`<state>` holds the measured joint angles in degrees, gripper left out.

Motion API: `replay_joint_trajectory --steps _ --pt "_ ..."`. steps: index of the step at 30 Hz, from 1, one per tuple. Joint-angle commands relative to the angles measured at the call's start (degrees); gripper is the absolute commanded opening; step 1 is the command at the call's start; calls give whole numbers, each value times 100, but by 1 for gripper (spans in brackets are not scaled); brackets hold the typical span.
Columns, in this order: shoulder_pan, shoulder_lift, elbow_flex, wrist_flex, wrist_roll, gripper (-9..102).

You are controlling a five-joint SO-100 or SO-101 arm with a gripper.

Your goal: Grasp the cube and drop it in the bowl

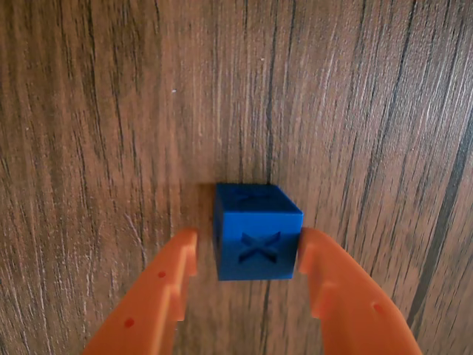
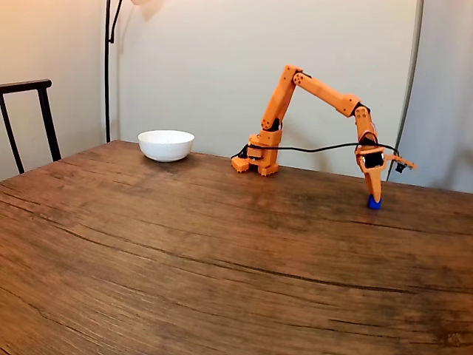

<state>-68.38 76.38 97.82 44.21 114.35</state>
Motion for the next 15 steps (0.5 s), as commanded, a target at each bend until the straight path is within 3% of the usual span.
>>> replay_joint_trajectory --steps 1,15 --pt "35 53 -149 -44 35 17" --pt "44 -510 -510 -18 44 17"
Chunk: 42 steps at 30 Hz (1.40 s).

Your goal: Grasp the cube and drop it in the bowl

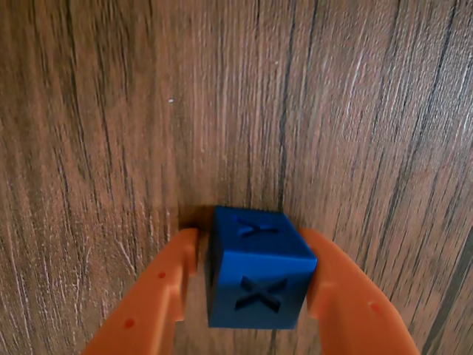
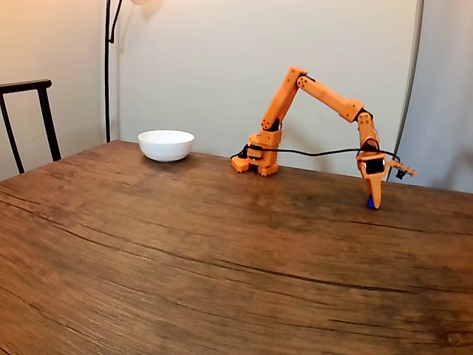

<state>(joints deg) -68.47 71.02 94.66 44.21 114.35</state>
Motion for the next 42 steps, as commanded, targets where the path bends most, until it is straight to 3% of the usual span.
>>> replay_joint_trajectory --steps 1,6,17,26,42 --pt "53 26 -193 -18 44 15" --pt "70 62 -193 -18 35 0" --pt "352 246 -316 88 44 0" --pt "1178 1239 -1055 1749 246 0" --pt "3217 3718 -1107 3647 44 0"
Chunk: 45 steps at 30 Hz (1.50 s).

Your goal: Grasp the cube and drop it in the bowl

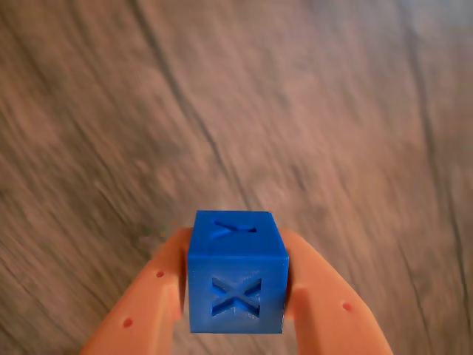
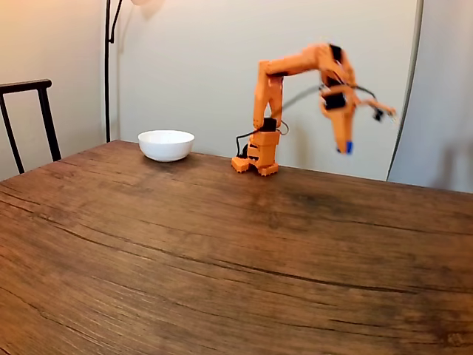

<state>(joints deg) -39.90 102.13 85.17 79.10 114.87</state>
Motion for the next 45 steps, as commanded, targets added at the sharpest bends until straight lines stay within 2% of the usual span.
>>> replay_joint_trajectory --steps 1,12,19,30,38,45 --pt "519 765 -141 229 -9 0" --pt "2320 1837 -141 1292 176 0" --pt "4122 2479 -132 1696 914 0" --pt "7550 3085 -132 1635 2180 0" --pt "9360 3015 -97 1582 2979 0" --pt "10485 3094 1143 554 3041 0"
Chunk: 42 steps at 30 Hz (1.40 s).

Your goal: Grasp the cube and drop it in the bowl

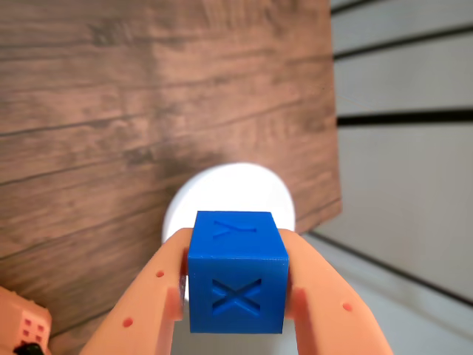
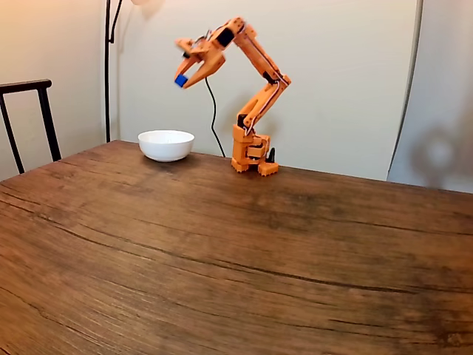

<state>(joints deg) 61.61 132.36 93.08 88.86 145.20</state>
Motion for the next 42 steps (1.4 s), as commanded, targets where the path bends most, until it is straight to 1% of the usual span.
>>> replay_joint_trajectory --steps 1,5,14,21,26,31,33,35,38,42 --pt "431 79 536 -606 0 0" --pt "817 70 1107 -1248 -9 0" --pt "2092 70 2074 -2004 -18 0" --pt "2830 0 3287 -3190 62 0" --pt "3146 0 4017 -3990 70 0" --pt "3199 -18 4509 -4588 70 0" --pt "3199 -18 4641 -4781 70 2" --pt "3199 -18 4711 -4913 70 7" --pt "3182 -26 4737 -4957 70 13" --pt "3120 -26 4729 -4957 70 18"
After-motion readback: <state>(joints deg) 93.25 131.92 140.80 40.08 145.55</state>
